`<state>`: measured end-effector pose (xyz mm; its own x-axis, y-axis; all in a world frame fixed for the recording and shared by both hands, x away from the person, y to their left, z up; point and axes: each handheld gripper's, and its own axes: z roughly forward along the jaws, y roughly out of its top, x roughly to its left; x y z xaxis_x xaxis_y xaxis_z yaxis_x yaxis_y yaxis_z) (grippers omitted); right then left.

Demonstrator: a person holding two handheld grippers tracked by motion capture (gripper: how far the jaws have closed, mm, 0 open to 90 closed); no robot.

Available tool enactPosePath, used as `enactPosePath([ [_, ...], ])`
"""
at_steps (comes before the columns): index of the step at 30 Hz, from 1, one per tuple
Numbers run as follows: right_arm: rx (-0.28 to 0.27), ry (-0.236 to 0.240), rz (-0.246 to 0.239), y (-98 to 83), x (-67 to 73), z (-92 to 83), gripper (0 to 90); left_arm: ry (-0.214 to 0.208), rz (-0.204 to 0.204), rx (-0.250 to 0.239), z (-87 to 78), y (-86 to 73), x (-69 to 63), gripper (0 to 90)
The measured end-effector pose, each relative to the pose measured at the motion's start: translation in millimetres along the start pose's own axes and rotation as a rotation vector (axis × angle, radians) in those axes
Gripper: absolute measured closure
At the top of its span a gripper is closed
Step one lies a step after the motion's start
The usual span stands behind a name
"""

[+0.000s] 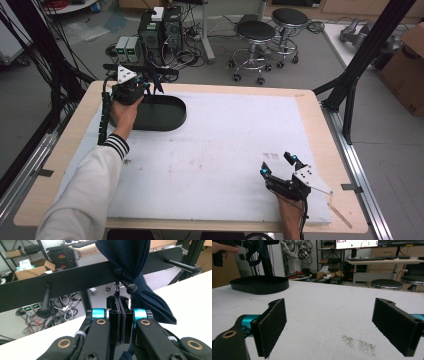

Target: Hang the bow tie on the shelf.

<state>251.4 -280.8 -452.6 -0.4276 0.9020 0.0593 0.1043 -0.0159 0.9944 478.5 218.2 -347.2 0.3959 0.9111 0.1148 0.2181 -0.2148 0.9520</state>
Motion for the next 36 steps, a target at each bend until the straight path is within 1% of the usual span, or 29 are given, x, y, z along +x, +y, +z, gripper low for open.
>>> enactPosePath([
  [2,0.0,0.0,0.001,0.0,0.0,0.0,11.3,-0.003,-0.01,0.012,1.2,-1.4,0.3,85.4],
  [3,0.0,0.0,0.0,0.0,0.0,0.0,11.3,-0.004,-0.013,0.022,2.0,-2.4,1.0,82.0],
  [4,0.0,0.001,0.0,0.0,0.0,-0.1,11.3,0.006,-0.02,0.033,2.5,-2.9,0.9,76.7],
  [5,0.0,0.001,-0.001,0.0,0.1,0.0,11.3,0.006,-0.027,0.037,2.7,-3.4,0.9,72.2],
  [7,0.0,0.001,0.0,0.0,0.1,0.0,11.3,-0.014,-0.043,0.058,2.8,-3.9,0.5,67.5],
  [8,0.0,0.001,-0.001,0.0,0.0,-0.1,11.3,-0.012,-0.044,0.067,3.0,-4.1,-0.1,59.8],
  [9,-0.001,0.002,0.0,0.0,0.1,0.0,11.3,-0.01,-0.04,0.08,3.1,-4.7,-1.7,54.7],
  [10,-0.001,0.001,-0.002,0.0,0.0,0.0,11.3,-0.013,-0.033,0.098,2.5,-5.1,-3.3,47.3],
  [12,0.0,0.001,-0.003,0.0,0.0,0.0,11.3,-0.037,-0.068,0.111,0.4,-6.8,-4.8,28.9],
  [13,0.0,0.001,-0.003,0.0,0.0,0.0,11.3,-0.045,-0.085,0.111,-1.4,-7.7,-5.3,28.9],
  [14,0.002,0.002,0.001,0.0,0.4,-0.2,11.3,-0.057,-0.095,0.095,-5.4,-9.9,-5.8,25.8],
  [15,0.0,0.0,-0.003,0.0,0.1,0.0,11.3,-0.063,-0.091,0.087,-8.2,-11.2,-6.1,21.2],
  [16,0.0,0.001,-0.001,0.0,0.1,0.0,11.3,-0.079,-0.082,0.075,-13.6,-14.0,-6.3,20.1],
  [19,0.0,0.005,-0.001,-0.1,0.1,-0.4,11.3,-0.111,-0.084,0.038,-28.4,-21.6,-5.4,17.5],
  [20,-0.002,0.005,-0.002,-0.1,0.2,-0.3,11.3,-0.134,-0.076,0.02,-37.6,-25.6,-4.7,17.5],
  [22,-0.005,0.004,-0.011,-0.2,0.4,-0.5,11.3,-0.157,-0.065,-0.015,-52.5,-32.1,-4.7,17.5],
  [23,-0.006,0.004,-0.013,-0.2,0.3,-0.5,11.3,-0.188,-0.07,-0.044,-61.6,-36.6,-4.4,17.5],
  [24,-0.004,0.004,-0.009,-0.3,0.8,-0.7,11.3,-0.225,-0.076,-0.078,-75.5,-43.2,-3.9,17.5],
  [26,-0.007,0.002,-0.013,-0.3,0.7,-0.7,11.3,-0.257,-0.075,-0.114,-91.7,-51.4,-3.5,17.8],
  [28,-0.008,0.002,-0.014,-0.4,0.7,-0.8,11.3,-0.273,-0.079,-0.144,-107.1,-61.1,-3.7,18.0],
  [29,-0.009,0.002,-0.014,-0.4,0.8,-0.8,11.3,-0.281,-0.075,-0.159,-116.9,-68.8,-4.5,18.0],
  [30,-0.009,0.0,-0.014,-0.4,1.0,-0.9,11.3,-0.29,-0.073,-0.16,-124.6,-75.2,-5.5,18.0],
  [31,-0.008,-0.001,-0.014,-0.4,1.0,-0.9,11.3,-0.294,-0.061,-0.16,-130.2,-80.0,-6.3,18.0],
  [33,-0.008,-0.002,-0.014,-0.4,1.1,-0.9,11.3,-0.284,-0.015,-0.171,-144.1,-94.5,-9.4,18.0],
  [34,-0.01,-0.004,-0.014,-0.4,1.3,-0.8,11.3,-0.282,-0.012,-0.185,-151.3,-104.5,-10.5,18.0],
  [35,-0.01,-0.004,-0.016,-0.5,1.5,-1.0,11.2,-0.286,-0.019,-0.192,-155.1,-110.5,-10.7,18.0],
  [36,-0.012,-0.007,-0.016,-0.6,1.7,-1.1,11.3,-0.293,-0.025,-0.208,-160.4,-120.4,-10.6,17.7],
])
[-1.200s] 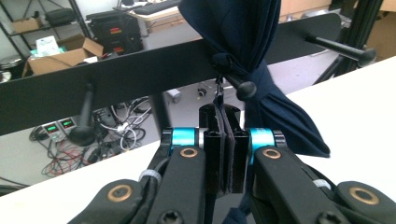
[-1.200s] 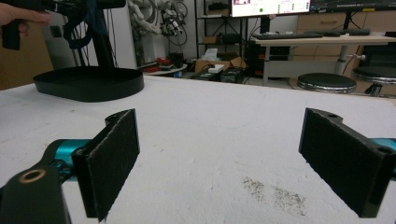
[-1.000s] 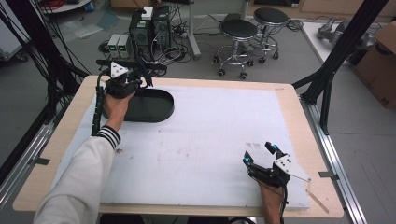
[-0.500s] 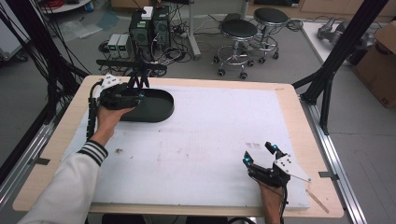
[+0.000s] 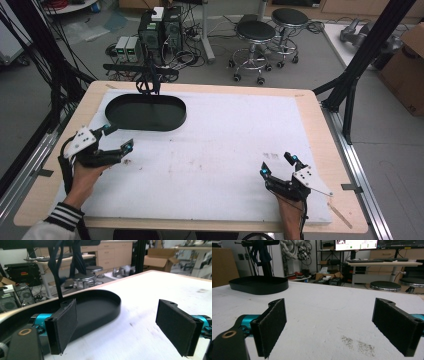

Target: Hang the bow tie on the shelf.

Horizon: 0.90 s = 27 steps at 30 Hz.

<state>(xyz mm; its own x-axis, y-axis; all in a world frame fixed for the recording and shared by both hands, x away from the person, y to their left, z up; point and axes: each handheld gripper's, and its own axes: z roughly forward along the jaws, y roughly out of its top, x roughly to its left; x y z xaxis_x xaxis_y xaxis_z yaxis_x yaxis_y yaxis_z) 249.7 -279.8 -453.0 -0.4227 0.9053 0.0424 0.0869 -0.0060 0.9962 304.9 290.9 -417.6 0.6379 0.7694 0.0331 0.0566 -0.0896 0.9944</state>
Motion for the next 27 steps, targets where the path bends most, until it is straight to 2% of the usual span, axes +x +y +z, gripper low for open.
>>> enactPosePath([
  [2,0.001,-0.002,0.001,0.0,0.0,0.0,11.3,0.018,0.003,-0.019,-8.3,-10.2,-1.7,15.5],
  [3,0.0,-0.002,0.001,0.1,-0.2,0.3,11.3,0.012,-0.012,-0.046,-12.1,-14.8,-2.1,15.6],
  [5,0.001,-0.006,0.003,0.1,0.2,0.1,11.3,0.016,0.008,-0.073,-18.2,-20.3,-3.7,15.5],
  [8,0.003,-0.011,0.0,0.0,0.8,0.1,11.3,0.009,0.013,-0.114,-22.5,-26.1,-5.0,15.6],
  [11,0.002,-0.014,-0.001,0.0,1.4,-0.2,11.3,-0.008,-0.025,-0.143,-23.4,-33.1,-3.3,15.5],
  [13,-0.003,-0.016,-0.005,-0.1,1.4,-0.4,11.2,0.006,-0.033,-0.124,-22.1,-39.3,-2.5,15.5],
  [14,-0.002,-0.016,-0.002,-0.3,1.9,-0.7,11.3,0.011,-0.038,-0.129,-22.3,-39.4,-2.5,15.5],
  [17,-0.003,-0.018,-0.002,-0.3,1.9,-0.7,11.3,0.015,-0.017,-0.134,-22.8,-39.7,-4.3,16.5],
  [27,-0.008,-0.016,-0.006,-0.4,1.3,-0.9,11.2,0.016,-0.024,-0.134,-22.9,-40.0,-3.8,16.1],
])
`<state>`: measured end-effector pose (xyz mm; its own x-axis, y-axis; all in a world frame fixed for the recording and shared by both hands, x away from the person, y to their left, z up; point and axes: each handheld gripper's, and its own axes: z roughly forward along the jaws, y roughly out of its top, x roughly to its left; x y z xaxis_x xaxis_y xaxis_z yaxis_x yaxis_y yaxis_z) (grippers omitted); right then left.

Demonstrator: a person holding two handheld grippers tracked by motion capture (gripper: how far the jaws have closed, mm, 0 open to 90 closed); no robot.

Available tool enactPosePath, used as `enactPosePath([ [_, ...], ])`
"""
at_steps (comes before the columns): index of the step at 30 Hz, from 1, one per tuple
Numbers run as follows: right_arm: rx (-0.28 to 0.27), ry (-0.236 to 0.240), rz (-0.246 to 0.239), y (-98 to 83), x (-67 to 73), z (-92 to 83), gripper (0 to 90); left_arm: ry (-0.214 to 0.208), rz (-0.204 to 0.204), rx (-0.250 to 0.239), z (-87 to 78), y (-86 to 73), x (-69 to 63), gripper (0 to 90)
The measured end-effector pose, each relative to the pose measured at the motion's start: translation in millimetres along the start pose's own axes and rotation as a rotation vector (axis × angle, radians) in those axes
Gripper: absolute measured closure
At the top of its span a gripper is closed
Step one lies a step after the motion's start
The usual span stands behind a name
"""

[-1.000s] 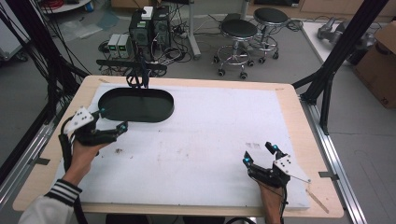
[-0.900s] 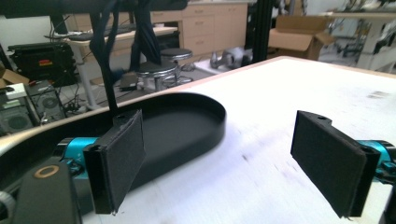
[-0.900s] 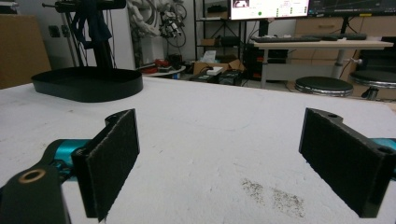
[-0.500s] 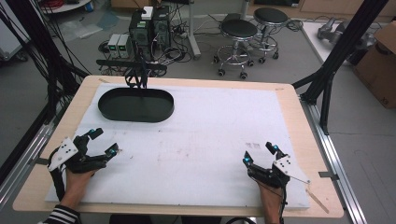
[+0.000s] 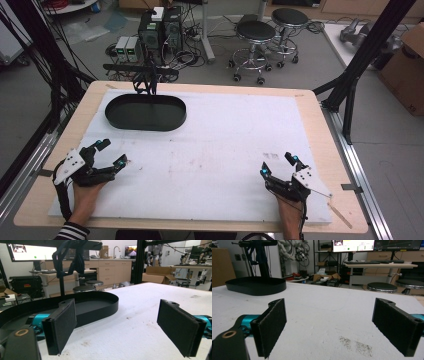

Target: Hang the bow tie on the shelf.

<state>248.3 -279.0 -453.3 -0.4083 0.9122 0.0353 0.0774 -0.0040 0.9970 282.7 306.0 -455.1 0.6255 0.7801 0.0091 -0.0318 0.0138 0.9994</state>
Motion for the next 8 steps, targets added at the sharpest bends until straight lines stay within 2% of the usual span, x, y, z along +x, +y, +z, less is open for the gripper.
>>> enactPosePath([
  [6,-0.014,0.001,0.0,-0.5,0.1,-1.4,11.2,0.001,0.0,0.0,-0.1,0.0,-0.2,16.1],
  [8,-0.02,-0.013,0.0,-0.8,1.2,-2.1,11.3,0.001,-0.001,-0.002,-0.1,-0.1,-0.2,15.7],
])
